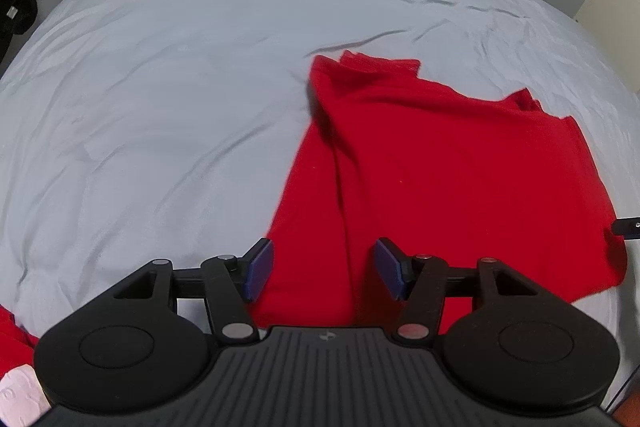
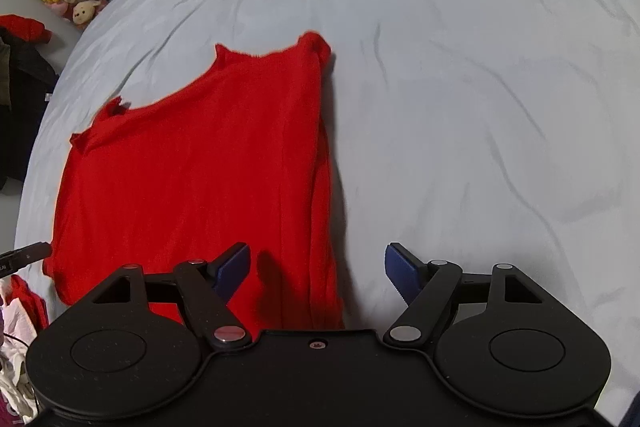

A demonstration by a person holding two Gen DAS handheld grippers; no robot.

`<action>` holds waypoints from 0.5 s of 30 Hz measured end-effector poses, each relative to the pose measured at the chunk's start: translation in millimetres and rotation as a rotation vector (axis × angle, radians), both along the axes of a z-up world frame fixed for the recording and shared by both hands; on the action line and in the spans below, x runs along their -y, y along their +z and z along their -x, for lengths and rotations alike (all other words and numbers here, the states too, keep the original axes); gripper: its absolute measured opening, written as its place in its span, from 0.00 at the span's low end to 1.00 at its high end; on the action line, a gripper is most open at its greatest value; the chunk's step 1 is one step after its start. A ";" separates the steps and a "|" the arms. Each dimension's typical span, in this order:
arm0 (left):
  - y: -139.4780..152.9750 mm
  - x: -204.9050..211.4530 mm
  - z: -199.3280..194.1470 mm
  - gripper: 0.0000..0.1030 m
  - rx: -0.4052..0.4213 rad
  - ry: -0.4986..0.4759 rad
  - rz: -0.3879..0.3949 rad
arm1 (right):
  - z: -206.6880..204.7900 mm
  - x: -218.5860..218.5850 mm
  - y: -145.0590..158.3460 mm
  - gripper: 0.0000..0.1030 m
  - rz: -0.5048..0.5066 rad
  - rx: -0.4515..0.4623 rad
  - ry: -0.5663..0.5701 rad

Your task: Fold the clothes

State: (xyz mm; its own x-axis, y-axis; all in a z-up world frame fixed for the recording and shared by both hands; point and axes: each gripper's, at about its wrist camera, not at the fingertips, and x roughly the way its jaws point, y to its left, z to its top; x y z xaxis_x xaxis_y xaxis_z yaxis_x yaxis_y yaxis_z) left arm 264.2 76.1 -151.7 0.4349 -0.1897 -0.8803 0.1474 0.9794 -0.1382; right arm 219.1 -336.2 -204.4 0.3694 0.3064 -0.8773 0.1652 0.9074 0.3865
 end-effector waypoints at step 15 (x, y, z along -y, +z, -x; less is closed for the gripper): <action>4.5 55.6 26.6 0.53 0.042 -0.146 0.030 | 2.1 -12.5 -25.3 0.34 -0.063 -0.007 0.010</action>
